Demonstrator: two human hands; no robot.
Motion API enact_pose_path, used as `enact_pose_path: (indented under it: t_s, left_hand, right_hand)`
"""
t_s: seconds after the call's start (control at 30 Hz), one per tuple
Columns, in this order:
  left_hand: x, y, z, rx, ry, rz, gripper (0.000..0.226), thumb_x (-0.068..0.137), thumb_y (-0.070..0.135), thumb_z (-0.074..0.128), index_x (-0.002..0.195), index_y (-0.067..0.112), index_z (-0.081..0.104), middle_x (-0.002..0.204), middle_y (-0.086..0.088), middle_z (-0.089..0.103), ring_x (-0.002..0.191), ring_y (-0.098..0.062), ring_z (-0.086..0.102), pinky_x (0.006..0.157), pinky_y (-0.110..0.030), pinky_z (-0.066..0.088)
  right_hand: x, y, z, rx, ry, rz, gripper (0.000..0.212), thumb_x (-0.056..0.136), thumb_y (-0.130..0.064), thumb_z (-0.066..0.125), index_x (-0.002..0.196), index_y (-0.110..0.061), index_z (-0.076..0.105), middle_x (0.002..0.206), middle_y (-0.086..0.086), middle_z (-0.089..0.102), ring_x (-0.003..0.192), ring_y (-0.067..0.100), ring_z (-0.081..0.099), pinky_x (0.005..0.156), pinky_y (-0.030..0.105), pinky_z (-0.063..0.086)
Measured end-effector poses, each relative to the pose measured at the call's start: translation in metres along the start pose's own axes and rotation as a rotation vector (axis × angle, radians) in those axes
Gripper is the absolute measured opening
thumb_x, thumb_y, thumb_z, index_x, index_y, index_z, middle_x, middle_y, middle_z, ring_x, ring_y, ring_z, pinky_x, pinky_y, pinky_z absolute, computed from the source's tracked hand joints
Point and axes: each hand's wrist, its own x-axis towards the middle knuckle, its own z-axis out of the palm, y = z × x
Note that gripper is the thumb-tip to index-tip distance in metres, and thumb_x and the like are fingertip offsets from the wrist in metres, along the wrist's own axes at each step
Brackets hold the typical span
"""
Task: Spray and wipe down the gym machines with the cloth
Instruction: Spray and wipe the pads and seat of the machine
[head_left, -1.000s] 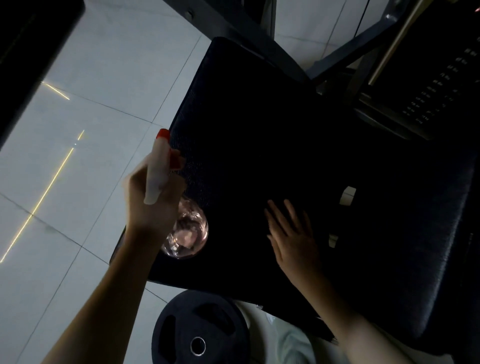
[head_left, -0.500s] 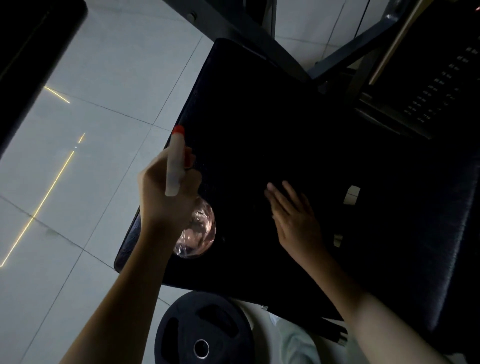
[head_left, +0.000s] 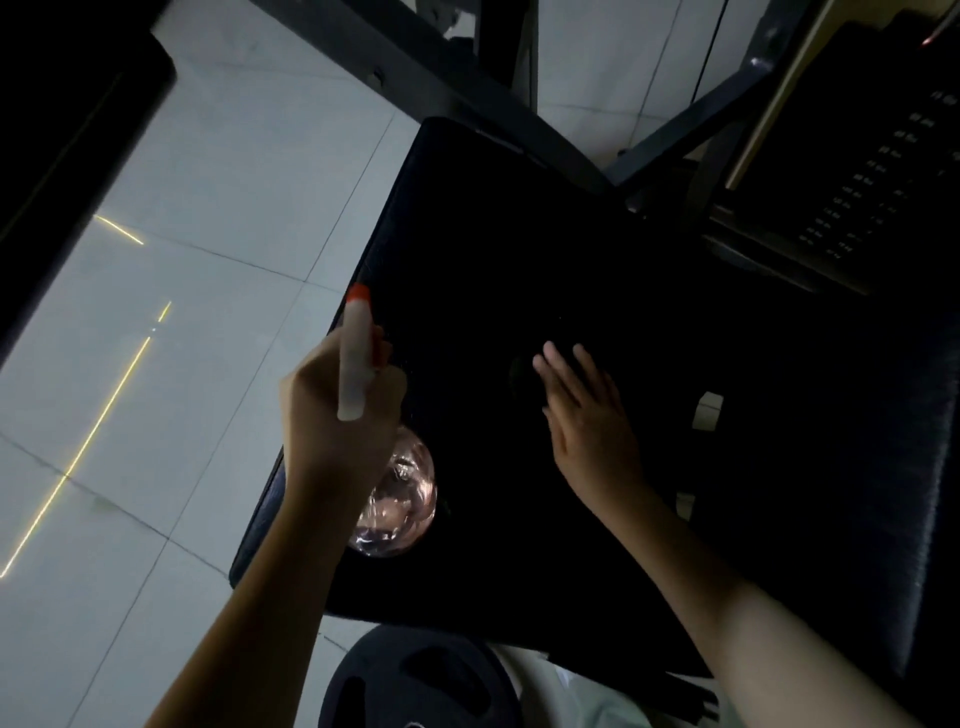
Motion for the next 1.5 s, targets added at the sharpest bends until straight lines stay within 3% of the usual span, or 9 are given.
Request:
enact_pose_path:
  t_s: [0.17,0.37,0.6,0.77,0.83,1.1,1.23,1.37,1.5]
  left_hand:
    - [0.023,0.010,0.004,0.040,0.008,0.006,0.021,0.069,0.022,0.044,0.066,0.001,0.041,0.067,-0.028,0.054,0.062,-0.044,0.056,0.054,-0.050,0.050]
    - [0.051,0.026,0.027,0.068,-0.080,0.039,0.009,0.083,0.008,0.050,0.075,0.006,0.054,0.068,-0.019,0.061,0.066,-0.035,0.060,0.058,-0.036,0.049]
    - [0.054,0.015,0.026,-0.066,-0.058,-0.098,0.011,0.067,0.011,0.051,0.067,0.000,0.048,0.065,-0.021,0.054,0.057,-0.025,0.052,0.052,-0.037,0.044]
    - [0.055,0.019,0.030,-0.027,-0.064,-0.058,0.011,0.069,0.015,0.052,0.059,0.019,0.052,0.060,-0.009,0.053,0.064,-0.037,0.056,0.058,-0.043,0.050]
    - [0.057,0.021,0.033,-0.060,-0.080,-0.088,0.016,0.071,0.021,0.052,0.060,0.011,0.047,0.059,-0.015,0.049,0.062,-0.038,0.052,0.059,-0.050,0.051]
    - [0.061,0.020,0.037,-0.097,-0.083,-0.086,0.029,0.069,0.033,0.052,0.062,0.005,0.046,0.064,-0.020,0.052,0.067,-0.044,0.055,0.062,-0.060,0.051]
    - [0.060,0.024,0.039,-0.044,-0.118,-0.052,0.032,0.071,0.038,0.050,0.055,0.011,0.042,0.054,-0.011,0.049,0.056,-0.038,0.053,0.053,-0.052,0.050]
    - [0.063,0.039,0.038,-0.015,-0.088,-0.058,0.022,0.078,0.007,0.056,0.058,0.008,0.047,0.052,-0.007,0.050,0.049,-0.021,0.045,0.048,-0.036,0.038]
    - [0.081,0.054,0.052,0.054,-0.035,0.052,0.028,0.077,0.003,0.055,0.056,0.014,0.042,0.050,-0.001,0.044,0.047,-0.015,0.040,0.046,-0.030,0.032]
  right_hand:
    - [0.044,-0.029,0.014,0.045,0.022,0.198,0.048,0.097,-0.018,0.041,0.144,-0.013,0.034,0.153,0.006,0.029,0.143,0.029,0.018,0.114,0.049,0.023]
    - [-0.026,-0.001,0.009,-0.108,-0.003,0.039,0.046,0.092,-0.028,0.033,0.137,-0.016,0.036,0.147,0.003,0.035,0.135,0.027,0.029,0.105,0.049,0.035]
    - [0.078,-0.017,0.008,0.077,0.078,0.339,0.050,0.096,-0.019,0.043,0.144,-0.010,0.035,0.151,0.008,0.033,0.141,0.029,0.026,0.112,0.048,0.028]
    - [0.037,-0.015,0.013,-0.055,0.000,-0.004,0.047,0.093,-0.024,0.037,0.138,-0.012,0.040,0.144,0.006,0.043,0.134,0.026,0.036,0.105,0.040,0.036]
    - [0.027,0.007,0.004,-0.069,-0.012,-0.088,0.046,0.092,-0.025,0.038,0.137,-0.015,0.038,0.144,0.005,0.044,0.133,0.026,0.036,0.104,0.043,0.040]
    - [0.116,-0.001,0.005,-0.019,0.095,0.217,0.047,0.095,-0.021,0.045,0.142,-0.019,0.041,0.150,-0.003,0.036,0.141,0.026,0.024,0.111,0.048,0.021]
    - [0.073,0.013,0.010,-0.013,0.065,-0.011,0.044,0.094,-0.024,0.036,0.137,-0.016,0.044,0.146,0.001,0.042,0.138,0.028,0.030,0.110,0.048,0.026]
    - [0.059,0.028,0.003,-0.015,0.022,-0.013,0.043,0.095,-0.025,0.035,0.137,-0.019,0.038,0.147,0.001,0.040,0.139,0.028,0.029,0.110,0.049,0.030]
    - [0.072,0.034,-0.006,-0.042,-0.026,-0.048,0.046,0.093,-0.029,0.033,0.138,-0.023,0.039,0.148,0.002,0.038,0.136,0.026,0.031,0.103,0.045,0.035]
